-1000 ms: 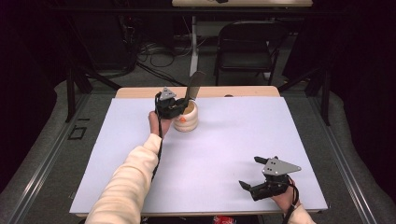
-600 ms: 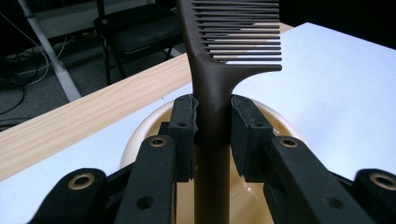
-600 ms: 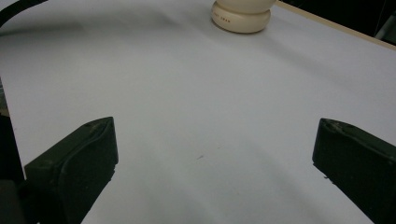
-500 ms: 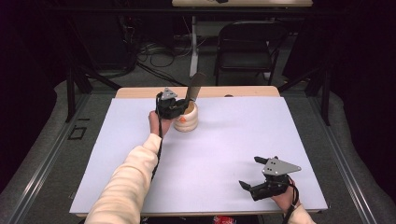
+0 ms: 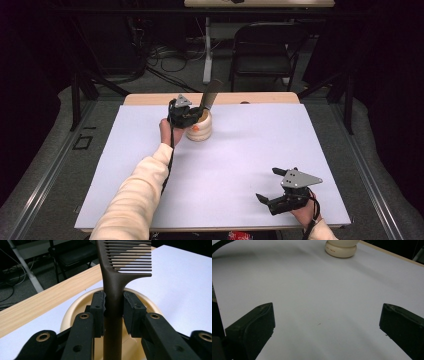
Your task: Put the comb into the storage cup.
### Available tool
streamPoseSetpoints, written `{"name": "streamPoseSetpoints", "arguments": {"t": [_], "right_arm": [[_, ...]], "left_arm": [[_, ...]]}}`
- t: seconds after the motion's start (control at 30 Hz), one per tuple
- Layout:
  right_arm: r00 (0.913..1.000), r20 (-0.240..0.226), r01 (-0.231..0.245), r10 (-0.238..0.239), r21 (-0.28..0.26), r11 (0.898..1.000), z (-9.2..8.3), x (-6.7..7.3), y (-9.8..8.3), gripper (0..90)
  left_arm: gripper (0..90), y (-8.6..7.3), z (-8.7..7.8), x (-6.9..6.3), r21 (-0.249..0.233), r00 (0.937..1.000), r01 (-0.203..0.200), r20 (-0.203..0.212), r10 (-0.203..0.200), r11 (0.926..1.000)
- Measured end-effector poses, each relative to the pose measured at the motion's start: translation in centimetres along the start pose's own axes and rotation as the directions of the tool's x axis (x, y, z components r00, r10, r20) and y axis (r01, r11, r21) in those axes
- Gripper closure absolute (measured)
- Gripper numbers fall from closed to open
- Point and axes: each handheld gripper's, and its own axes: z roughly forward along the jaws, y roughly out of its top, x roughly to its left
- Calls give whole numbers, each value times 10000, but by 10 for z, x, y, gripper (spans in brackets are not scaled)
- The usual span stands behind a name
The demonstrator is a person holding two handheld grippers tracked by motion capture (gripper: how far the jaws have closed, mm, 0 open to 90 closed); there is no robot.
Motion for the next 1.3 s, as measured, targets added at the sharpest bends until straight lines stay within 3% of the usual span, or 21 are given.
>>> {"name": "streamPoseSetpoints", "arguments": {"t": [0.1, 0.17, 0.33, 0.5, 0.77, 1.3], "right_arm": [[10000, -9, 26, -26, 2, 10000, 0, 0, 0, 0], [10000, 5, 4, -4, -8, 10000, 0, 0, 0, 0], [10000, 2, 6, -6, -1, 10000, 0, 0, 0, 0], [10000, 6, 26, -26, 3, 10000, 0, 0, 0, 0], [10000, 23, 30, -30, 12, 10000, 0, 0, 0, 0], [10000, 33, 40, -41, 38, 10000, 0, 0, 0, 0]], "left_arm": [[702, 0, 1, -1, 230, 9999, -81, 73, 79, 9997], [630, -1, 0, -1, 315, 9998, -99, 165, 94, 9995], [464, -4, -6, 4, 160, 9988, 315, 362, -321, 9994], [352, -2, -17, 7, 84, 9980, 488, 402, -491, 9988], [201, 8, -38, 3, -121, 9984, 97, 550, -90, 9999], [50, 14, -64, -10, 450, 9969, -582, 549, 557, 9973]]}}
